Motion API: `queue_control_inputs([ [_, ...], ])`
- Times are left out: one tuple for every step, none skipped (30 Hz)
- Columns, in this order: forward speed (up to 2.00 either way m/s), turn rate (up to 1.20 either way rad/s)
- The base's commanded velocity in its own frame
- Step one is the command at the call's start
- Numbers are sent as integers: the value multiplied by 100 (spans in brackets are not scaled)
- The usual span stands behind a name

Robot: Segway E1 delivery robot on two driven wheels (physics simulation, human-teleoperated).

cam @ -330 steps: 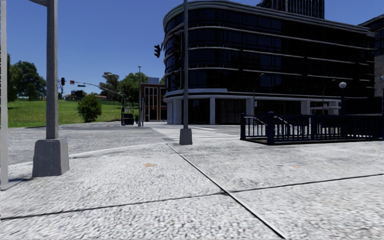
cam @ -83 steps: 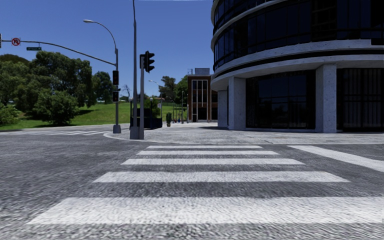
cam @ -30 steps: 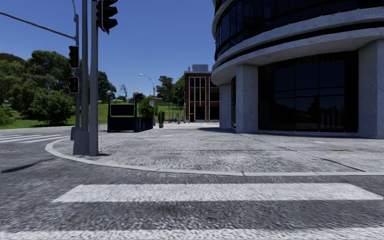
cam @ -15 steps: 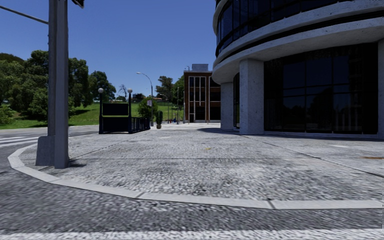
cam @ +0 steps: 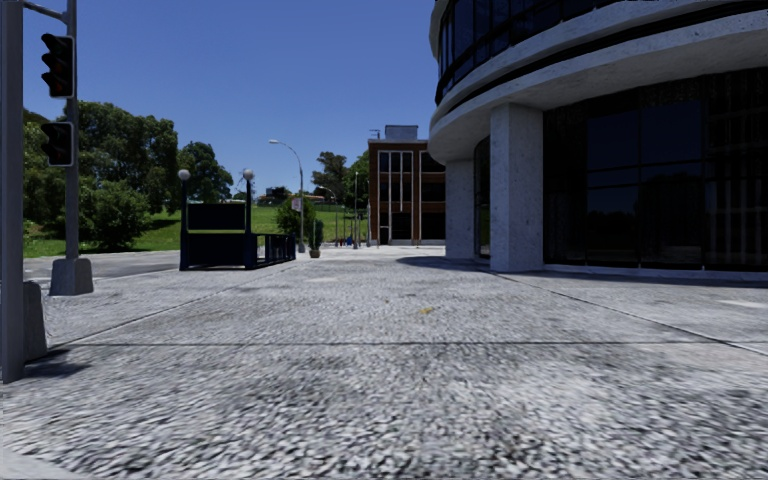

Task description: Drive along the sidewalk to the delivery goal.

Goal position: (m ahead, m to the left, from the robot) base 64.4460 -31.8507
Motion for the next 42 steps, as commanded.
queue_control_inputs([
  [200, 0],
  [196, 0],
  [176, 0],
  [162, 0],
  [156, 0],
  [156, 0],
  [146, 0],
  [138, 0],
  [134, 0],
  [133, 0],
  [133, 0],
  [132, 0],
  [132, 0],
  [132, 0],
  [132, 0],
  [132, 0],
  [132, 0],
  [132, 0],
  [132, 0],
  [132, 0],
  [132, 0],
  [132, 0],
  [132, 0],
  [132, 0],
  [132, 0],
  [132, 0],
  [132, 0],
  [132, 0],
  [132, 0],
  [132, 0],
  [132, 0],
  [132, 0],
  [132, 0],
  [132, 0],
  [132, 0],
  [132, 0],
  [132, 0],
  [132, 0],
  [132, 0],
  [132, 0],
  [132, 0],
  [132, 0],
])
